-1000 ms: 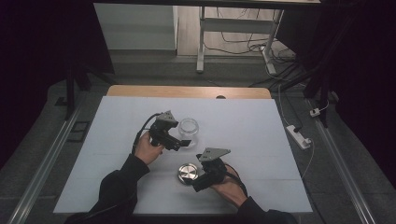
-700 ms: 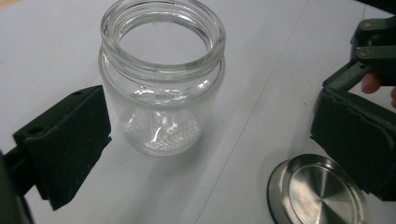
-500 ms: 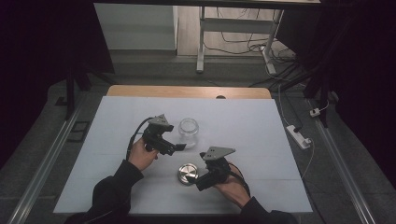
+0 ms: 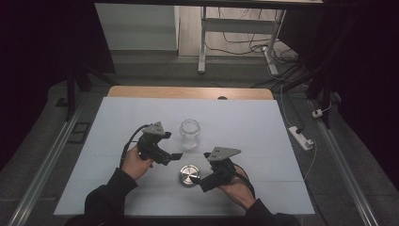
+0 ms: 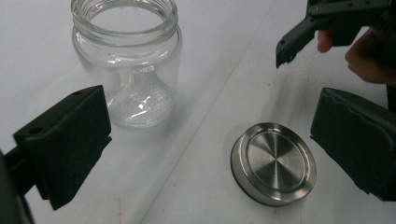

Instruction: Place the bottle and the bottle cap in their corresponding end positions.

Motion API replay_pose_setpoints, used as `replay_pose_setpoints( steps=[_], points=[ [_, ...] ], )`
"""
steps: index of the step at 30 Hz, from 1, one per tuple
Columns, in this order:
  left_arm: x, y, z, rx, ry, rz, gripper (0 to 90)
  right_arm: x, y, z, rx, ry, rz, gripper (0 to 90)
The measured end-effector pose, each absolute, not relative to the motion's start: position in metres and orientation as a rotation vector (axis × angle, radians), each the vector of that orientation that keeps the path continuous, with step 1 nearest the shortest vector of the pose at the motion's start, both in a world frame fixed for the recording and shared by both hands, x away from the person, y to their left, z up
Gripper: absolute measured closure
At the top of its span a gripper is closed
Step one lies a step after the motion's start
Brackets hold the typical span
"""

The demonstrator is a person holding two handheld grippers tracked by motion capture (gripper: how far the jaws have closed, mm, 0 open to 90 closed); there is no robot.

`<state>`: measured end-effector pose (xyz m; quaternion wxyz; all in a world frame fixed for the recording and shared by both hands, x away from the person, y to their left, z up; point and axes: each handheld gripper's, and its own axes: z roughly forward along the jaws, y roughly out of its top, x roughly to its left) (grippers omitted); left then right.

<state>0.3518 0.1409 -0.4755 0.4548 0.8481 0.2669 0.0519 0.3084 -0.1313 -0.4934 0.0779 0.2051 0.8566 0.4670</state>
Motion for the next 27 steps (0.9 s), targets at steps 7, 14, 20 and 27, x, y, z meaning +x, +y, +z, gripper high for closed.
replay_pose_setpoints(
  steps=[7, 14, 20, 27],
  points=[
    [0.34, 0.143, -0.475, 2.104, 0.664, 0.144, 0.0, 0.308, -0.137, -0.488, 0.626, 2.552, 1.392, 0.0],
    [0.329, 0.149, -0.472, 2.093, 0.679, 0.143, 0.0, 0.306, -0.14, -0.483, 0.645, 2.557, 1.362, 0.0],
    [0.318, 0.157, -0.473, 2.076, 0.693, 0.133, 0.0, 0.305, -0.143, -0.48, 0.652, 2.54, 1.384, 0.0],
    [0.305, 0.168, -0.474, 2.077, 0.719, 0.143, 0.0, 0.303, -0.149, -0.476, 0.67, 2.54, 1.404, 0.0]
  ],
)
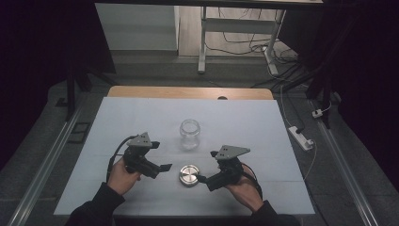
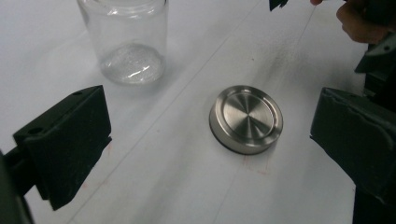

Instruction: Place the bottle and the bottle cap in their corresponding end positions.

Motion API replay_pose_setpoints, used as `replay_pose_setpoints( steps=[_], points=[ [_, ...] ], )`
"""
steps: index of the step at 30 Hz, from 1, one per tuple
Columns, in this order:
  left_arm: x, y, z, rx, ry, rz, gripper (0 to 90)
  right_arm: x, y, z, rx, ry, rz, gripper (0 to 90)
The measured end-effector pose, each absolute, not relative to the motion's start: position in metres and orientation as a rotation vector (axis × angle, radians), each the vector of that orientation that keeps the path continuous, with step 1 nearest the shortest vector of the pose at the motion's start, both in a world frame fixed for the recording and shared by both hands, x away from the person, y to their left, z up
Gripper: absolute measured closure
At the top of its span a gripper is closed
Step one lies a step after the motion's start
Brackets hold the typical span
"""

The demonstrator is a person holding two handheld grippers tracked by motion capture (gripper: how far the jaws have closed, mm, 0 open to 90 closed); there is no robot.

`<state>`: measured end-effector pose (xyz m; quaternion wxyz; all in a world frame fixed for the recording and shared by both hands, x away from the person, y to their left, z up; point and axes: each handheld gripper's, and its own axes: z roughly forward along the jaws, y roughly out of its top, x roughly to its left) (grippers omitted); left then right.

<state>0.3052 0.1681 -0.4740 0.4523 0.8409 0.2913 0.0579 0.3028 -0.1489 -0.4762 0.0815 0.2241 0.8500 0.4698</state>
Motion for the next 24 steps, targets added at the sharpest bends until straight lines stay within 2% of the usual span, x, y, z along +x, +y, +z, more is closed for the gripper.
replay_pose_setpoints(
  steps=[24],
  points=[
    [0.255, 0.223, -0.485, 2.0, 0.9, 0.198, 0.0, 0.286, -0.196, -0.471, 0.775, 2.453, 1.327, 0.0]
  ],
)
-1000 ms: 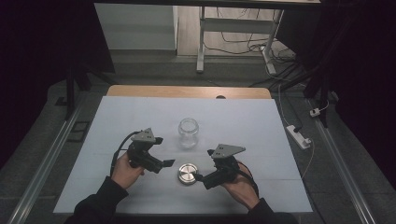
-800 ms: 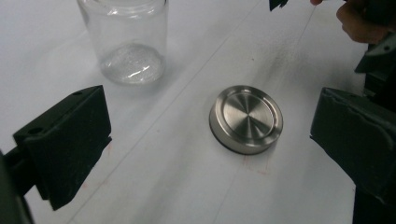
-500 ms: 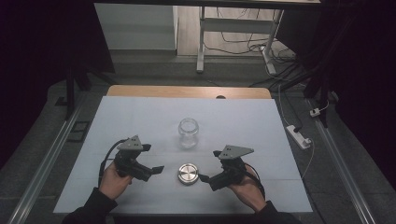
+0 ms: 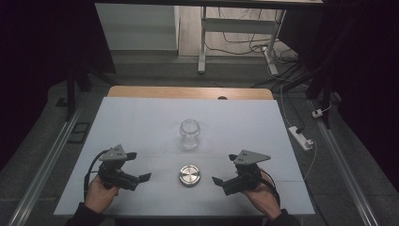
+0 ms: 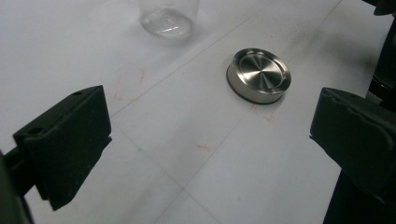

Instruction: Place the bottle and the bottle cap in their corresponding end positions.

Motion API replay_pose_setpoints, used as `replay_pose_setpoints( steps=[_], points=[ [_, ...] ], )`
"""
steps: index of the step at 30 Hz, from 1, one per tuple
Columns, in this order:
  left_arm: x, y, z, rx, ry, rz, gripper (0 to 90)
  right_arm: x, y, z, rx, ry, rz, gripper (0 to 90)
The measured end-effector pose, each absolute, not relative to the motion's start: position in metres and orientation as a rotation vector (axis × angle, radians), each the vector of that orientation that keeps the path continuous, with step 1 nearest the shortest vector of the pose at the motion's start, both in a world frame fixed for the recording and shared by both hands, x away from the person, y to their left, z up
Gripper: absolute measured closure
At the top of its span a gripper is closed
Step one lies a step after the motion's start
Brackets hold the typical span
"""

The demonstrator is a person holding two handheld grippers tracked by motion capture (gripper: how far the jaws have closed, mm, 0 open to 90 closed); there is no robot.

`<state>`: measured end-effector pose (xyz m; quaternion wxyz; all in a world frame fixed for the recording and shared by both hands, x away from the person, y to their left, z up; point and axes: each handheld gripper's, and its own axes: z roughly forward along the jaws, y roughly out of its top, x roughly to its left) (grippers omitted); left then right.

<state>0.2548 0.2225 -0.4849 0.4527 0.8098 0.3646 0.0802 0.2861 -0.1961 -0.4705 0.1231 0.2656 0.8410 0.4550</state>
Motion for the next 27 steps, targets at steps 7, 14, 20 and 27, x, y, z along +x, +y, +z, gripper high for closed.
replay_pose_setpoints(
  steps=[7, 14, 20, 27],
  points=[
    [0.242, 0.238, -0.487, 1.973, 0.947, 0.218, 0.0, 0.282, -0.21, -0.471, 0.81, 2.422, 1.294, 0.0],
    [0.229, 0.259, -0.492, 1.929, 1.013, 0.228, 0.0, 0.278, -0.231, -0.472, 0.872, 2.38, 1.277, 0.0],
    [0.216, 0.276, -0.497, 1.894, 1.066, 0.248, 0.0, 0.274, -0.244, -0.473, 0.913, 2.345, 1.268, 0.0],
    [0.205, 0.287, -0.502, 1.882, 1.106, 0.259, 0.0, 0.269, -0.261, -0.475, 0.962, 2.303, 1.257, 0.0]
  ],
)
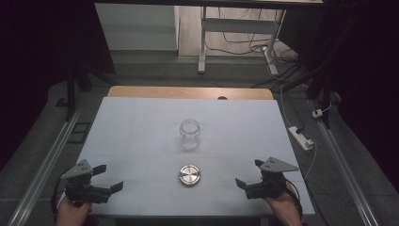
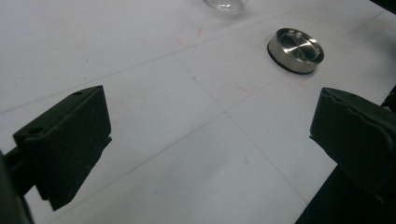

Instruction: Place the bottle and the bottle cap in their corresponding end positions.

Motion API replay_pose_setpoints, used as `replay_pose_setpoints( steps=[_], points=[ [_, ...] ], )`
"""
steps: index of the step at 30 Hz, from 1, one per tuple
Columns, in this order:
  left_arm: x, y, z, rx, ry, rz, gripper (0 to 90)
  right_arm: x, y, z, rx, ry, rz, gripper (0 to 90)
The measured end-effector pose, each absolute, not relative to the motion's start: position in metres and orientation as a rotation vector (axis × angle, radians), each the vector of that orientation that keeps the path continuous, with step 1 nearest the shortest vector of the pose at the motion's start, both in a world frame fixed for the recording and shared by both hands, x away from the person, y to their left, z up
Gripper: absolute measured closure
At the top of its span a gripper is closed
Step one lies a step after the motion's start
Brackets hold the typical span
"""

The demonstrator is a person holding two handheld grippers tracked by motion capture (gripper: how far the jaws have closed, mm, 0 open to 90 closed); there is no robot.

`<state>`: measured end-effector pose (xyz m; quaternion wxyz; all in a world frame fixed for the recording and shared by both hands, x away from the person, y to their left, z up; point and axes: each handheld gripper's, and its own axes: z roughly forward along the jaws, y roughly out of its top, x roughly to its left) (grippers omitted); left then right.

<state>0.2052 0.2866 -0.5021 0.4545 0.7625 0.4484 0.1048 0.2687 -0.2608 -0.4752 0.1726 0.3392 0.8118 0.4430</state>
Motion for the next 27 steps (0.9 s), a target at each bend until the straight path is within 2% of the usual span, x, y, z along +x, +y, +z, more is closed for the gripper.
replay_pose_setpoints(
  steps=[27],
  points=[
    [0.181, 0.311, -0.525, 1.892, 1.257, 0.262, 0.0, 0.249, -0.308, -0.492, 1.145, 2.249, 1.14, 0.0]
  ],
)
